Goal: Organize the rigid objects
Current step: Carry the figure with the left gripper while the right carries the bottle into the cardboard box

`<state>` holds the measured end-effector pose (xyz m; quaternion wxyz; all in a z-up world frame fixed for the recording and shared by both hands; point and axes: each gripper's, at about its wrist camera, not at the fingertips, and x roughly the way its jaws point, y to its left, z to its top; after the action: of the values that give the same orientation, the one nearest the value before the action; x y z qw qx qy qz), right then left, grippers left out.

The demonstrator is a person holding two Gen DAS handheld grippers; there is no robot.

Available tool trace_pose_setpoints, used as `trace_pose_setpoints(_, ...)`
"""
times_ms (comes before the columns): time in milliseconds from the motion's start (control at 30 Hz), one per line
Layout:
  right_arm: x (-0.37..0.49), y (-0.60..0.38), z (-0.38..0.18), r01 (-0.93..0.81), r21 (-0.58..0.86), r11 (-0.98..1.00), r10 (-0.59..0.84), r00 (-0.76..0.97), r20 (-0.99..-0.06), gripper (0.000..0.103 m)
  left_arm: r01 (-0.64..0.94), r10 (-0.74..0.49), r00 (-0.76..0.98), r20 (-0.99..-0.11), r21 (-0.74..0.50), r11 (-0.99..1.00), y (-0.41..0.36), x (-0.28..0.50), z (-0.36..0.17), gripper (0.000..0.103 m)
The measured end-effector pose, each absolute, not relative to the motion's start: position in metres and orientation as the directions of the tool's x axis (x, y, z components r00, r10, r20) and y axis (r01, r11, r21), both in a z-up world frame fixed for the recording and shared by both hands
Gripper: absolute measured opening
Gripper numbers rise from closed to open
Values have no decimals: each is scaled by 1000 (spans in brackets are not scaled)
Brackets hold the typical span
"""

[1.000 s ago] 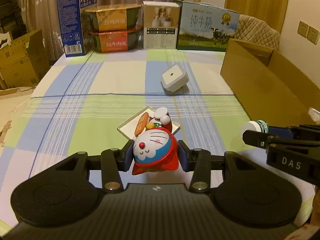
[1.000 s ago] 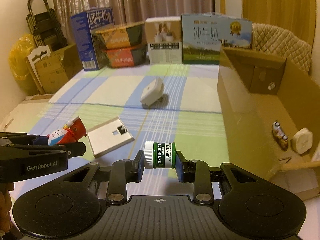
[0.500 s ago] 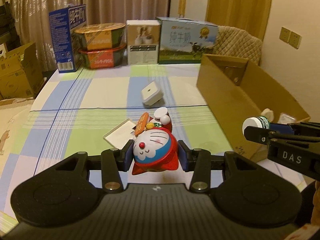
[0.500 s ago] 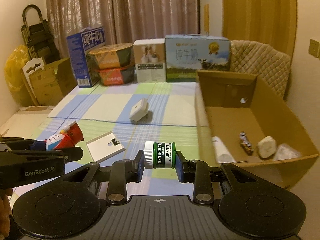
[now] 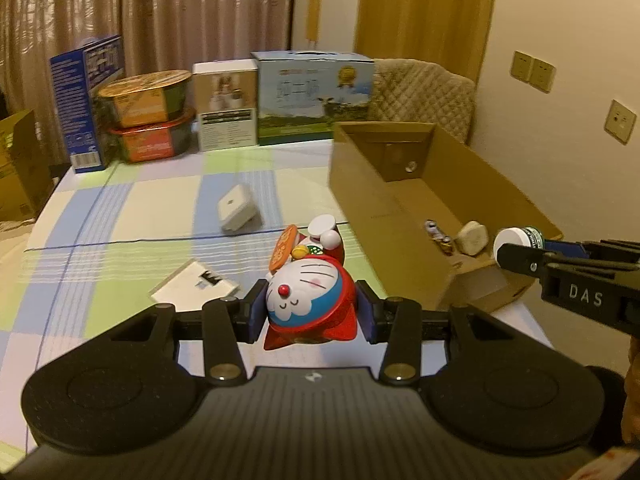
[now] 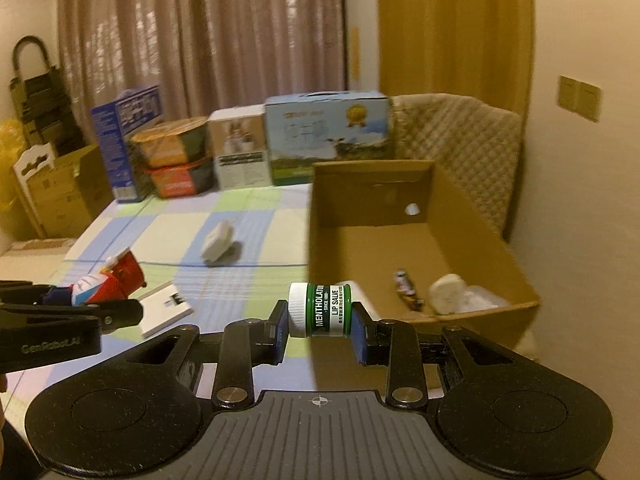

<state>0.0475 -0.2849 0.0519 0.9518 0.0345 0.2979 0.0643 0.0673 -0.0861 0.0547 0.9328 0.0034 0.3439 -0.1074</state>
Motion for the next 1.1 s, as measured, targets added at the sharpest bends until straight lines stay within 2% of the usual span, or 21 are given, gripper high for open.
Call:
trace_pose_setpoints(367,49,-336,59,-26,103,994,79,830,-552,28,286,-277,713,-644,-93,954,-135,79,62,40)
trace_pose_setpoints(1100,89,-383,51,4,127,992,71,813,-577,29,386,-335,673,-660,-73,920,-190,119,55,40)
